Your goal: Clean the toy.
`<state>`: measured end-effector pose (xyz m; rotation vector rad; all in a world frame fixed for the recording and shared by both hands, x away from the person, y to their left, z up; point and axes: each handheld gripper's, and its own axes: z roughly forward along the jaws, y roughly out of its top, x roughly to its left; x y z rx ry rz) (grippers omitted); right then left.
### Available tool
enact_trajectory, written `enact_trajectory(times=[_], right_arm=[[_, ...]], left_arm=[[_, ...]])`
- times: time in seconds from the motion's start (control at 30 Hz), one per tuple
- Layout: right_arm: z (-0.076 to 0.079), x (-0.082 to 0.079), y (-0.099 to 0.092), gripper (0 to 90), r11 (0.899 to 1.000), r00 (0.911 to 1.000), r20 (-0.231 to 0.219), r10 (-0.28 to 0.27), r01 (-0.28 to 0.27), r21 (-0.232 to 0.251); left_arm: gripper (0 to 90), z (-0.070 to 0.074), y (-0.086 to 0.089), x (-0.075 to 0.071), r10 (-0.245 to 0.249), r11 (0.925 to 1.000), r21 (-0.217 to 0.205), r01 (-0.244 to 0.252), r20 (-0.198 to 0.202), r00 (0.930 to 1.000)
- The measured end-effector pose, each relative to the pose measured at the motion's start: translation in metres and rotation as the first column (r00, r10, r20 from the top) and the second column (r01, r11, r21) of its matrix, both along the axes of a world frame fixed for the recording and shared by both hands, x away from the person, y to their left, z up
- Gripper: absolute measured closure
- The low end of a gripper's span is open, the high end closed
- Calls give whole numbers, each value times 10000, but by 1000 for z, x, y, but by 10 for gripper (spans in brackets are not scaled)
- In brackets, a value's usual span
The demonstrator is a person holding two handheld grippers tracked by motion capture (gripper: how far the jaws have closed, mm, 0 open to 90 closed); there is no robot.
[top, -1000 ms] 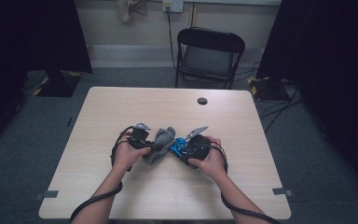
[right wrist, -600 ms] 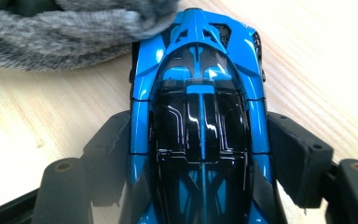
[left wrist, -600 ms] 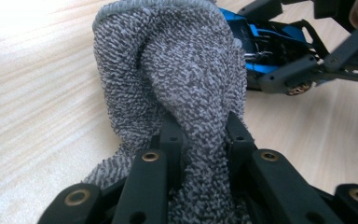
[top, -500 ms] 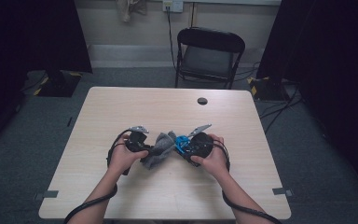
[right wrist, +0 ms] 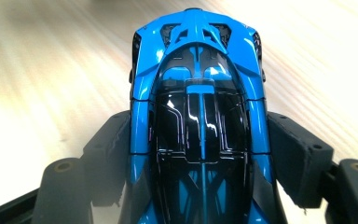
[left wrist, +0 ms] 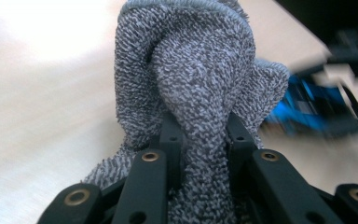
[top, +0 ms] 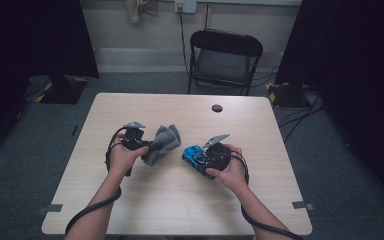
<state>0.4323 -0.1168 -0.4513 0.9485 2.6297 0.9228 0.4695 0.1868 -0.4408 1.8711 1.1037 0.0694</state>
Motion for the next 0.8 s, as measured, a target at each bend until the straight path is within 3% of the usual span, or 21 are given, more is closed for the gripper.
enact_trajectory(times=[0.17, 0.37, 0.43, 0.7, 0.8], right_arm=[[4, -9, 11, 285, 9991, 9990, 119, 433, -433, 19], [2, -11, 15, 285, 9972, 9974, 117, 709, -712, 216], [3, -12, 17, 286, 9969, 9966, 236, 786, -788, 86], [5, -10, 14, 285, 9975, 9972, 274, 702, -704, 62], [3, -9, 13, 286, 9980, 9977, 235, 634, -633, -13]], left_arm=[[744, 3, -16, 11, -103, 9998, -179, 100, -159, 9998], [744, -2, -40, 14, -373, 9993, -113, 369, -396, 9985], [743, -5, -45, 15, -427, 9991, -94, 423, -498, 9978], [744, -15, -51, 14, -758, 9969, -304, 731, -1026, 9918], [745, -15, -50, 13, -922, 9957, -147, 911, -1203, 9885]])
